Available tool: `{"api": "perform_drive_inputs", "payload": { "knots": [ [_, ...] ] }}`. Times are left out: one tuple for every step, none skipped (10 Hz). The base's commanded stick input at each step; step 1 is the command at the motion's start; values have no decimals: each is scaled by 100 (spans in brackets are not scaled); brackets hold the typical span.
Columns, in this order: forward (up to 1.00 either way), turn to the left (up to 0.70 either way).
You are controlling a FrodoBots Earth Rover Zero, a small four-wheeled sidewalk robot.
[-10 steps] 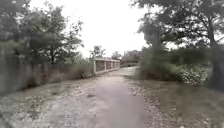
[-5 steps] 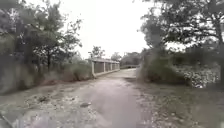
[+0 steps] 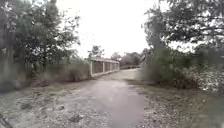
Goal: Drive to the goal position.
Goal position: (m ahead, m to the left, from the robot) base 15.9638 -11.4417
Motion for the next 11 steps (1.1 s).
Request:
{"api": "perform_drive_inputs", "payload": {
  "knots": [
    [70,0],
    [70,0],
    [70,0],
    [70,0],
    [70,0],
    [70,0],
    [70,0],
    [70,0],
    [70,0],
    [70,0],
    [70,0]
  ]
}}
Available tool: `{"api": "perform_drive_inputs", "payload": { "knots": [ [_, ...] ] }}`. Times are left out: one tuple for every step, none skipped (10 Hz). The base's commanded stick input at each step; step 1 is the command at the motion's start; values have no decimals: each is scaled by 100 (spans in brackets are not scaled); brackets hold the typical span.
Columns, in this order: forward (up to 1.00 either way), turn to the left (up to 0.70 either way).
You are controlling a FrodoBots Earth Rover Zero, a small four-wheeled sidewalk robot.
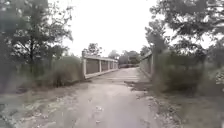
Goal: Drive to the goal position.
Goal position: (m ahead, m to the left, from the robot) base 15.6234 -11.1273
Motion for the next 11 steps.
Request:
{"api": "perform_drive_inputs", "payload": {
  "knots": [
    [70,0],
    [70,0],
    [70,0],
    [70,0],
    [70,0],
    [70,0],
    [70,0],
    [70,0],
    [70,0],
    [70,0],
    [70,0]
  ]
}}
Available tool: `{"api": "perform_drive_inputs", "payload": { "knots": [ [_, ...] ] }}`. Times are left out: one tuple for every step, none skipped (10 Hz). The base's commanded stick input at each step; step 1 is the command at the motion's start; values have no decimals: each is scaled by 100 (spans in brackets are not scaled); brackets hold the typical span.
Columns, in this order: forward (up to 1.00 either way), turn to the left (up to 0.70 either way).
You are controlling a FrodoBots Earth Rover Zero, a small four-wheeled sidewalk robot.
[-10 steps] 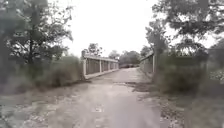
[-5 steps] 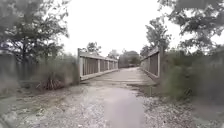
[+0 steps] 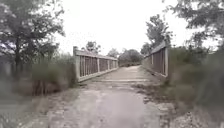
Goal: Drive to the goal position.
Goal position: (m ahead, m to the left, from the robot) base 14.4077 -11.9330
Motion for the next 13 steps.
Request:
{"api": "perform_drive_inputs", "payload": {
  "knots": [
    [70,0],
    [70,0],
    [70,0],
    [70,0],
    [70,0],
    [70,0],
    [70,0],
    [70,0],
    [70,0],
    [70,0],
    [70,0],
    [70,0],
    [70,0]
  ]
}}
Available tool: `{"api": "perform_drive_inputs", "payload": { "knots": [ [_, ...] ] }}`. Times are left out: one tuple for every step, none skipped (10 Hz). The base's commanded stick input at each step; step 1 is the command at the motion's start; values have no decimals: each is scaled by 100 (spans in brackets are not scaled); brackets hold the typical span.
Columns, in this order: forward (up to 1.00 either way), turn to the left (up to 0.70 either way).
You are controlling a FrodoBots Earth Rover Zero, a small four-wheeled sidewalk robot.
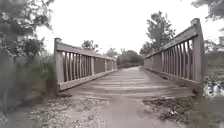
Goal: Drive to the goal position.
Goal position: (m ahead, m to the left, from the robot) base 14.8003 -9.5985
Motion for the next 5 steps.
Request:
{"api": "perform_drive_inputs", "payload": {
  "knots": [
    [70,0],
    [70,0],
    [70,0],
    [70,0],
    [70,0]
  ]
}}
